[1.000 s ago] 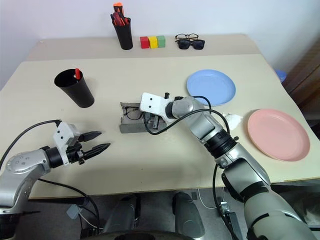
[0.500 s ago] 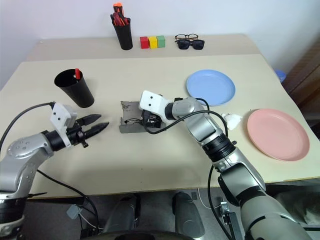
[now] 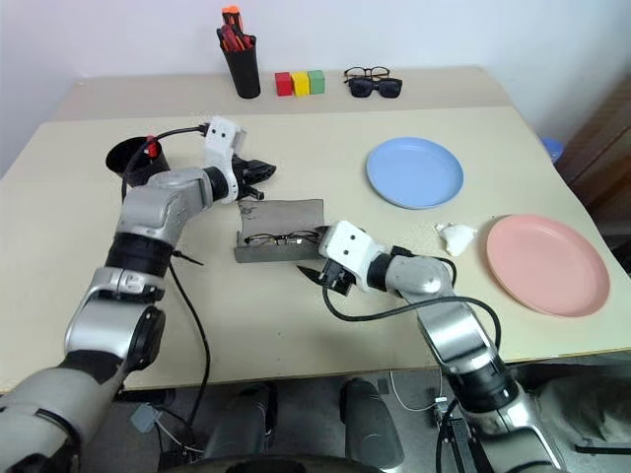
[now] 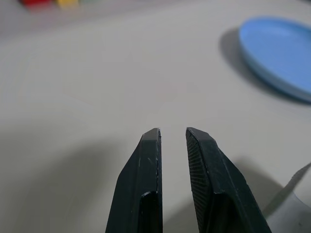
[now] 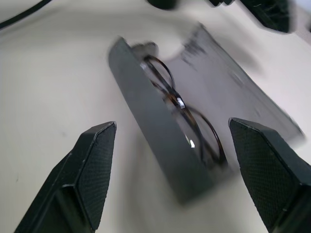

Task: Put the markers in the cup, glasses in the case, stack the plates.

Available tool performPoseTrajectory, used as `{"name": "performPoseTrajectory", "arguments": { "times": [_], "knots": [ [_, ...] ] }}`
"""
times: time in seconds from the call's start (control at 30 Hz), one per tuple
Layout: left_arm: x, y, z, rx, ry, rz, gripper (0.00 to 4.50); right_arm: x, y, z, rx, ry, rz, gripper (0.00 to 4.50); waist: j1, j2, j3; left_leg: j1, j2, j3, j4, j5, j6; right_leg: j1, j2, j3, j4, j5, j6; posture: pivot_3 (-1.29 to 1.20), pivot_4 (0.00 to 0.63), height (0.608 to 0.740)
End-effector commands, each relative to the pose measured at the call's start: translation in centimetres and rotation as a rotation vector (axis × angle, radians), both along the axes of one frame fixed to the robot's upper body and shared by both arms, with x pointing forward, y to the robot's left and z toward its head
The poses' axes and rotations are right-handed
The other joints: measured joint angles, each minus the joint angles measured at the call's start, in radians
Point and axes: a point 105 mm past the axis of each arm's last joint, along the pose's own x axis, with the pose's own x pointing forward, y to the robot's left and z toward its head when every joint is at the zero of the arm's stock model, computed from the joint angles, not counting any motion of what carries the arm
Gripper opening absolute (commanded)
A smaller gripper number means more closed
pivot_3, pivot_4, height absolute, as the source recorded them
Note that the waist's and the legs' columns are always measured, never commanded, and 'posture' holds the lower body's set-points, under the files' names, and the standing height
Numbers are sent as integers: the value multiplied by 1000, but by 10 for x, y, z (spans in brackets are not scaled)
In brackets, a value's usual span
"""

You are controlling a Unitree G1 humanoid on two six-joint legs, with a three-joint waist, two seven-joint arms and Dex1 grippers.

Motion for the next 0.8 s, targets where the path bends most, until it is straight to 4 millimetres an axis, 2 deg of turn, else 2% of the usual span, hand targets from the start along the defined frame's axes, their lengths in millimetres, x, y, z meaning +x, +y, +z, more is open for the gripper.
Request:
{"name": "performPoseTrajectory", "arguments": {
  "times": [0.03, 0.23, 0.4, 0.53, 0.8],
  "knots": [
    [1, -4, -1, 46, 37, -56, 794, -3, -10, 14, 46, -42, -65, 3755, -2, 0, 0, 0, 0, 0, 0, 0, 0, 0, 0, 0, 0, 0, 0, 0, 150, 740],
    [-9, -10, -15, 91, 98, -180, 794, 3, -25, 9, 69, -28, -181, 3755, 6, 0, 0, -1, 0, 0, 0, 0, 0, 0, -1, 0, 0, 0, 0, 0, 150, 740],
    [-21, -8, -9, 58, 82, -249, 794, 15, -30, 14, 80, -59, -229, 3755, 3, 0, 0, -1, 0, 0, 0, 0, 0, 0, -1, 0, 0, 0, 0, 0, 150, 740],
    [-39, -8, -6, 47, 66, -316, 794, 22, -31, 17, 81, -72, -243, 3755, 5, 0, 0, 0, 0, 0, -1, 0, 0, 0, 0, 0, 0, 0, 0, 0, 150, 740],
    [-90, -5, -13, 69, 60, -456, 794, 34, -36, 20, 88, -90, -273, 3755, 6, 0, 0, 0, 0, 0, 0, 0, 0, 0, -1, 0, 1, 0, 0, 0, 150, 740]
  ]
}}
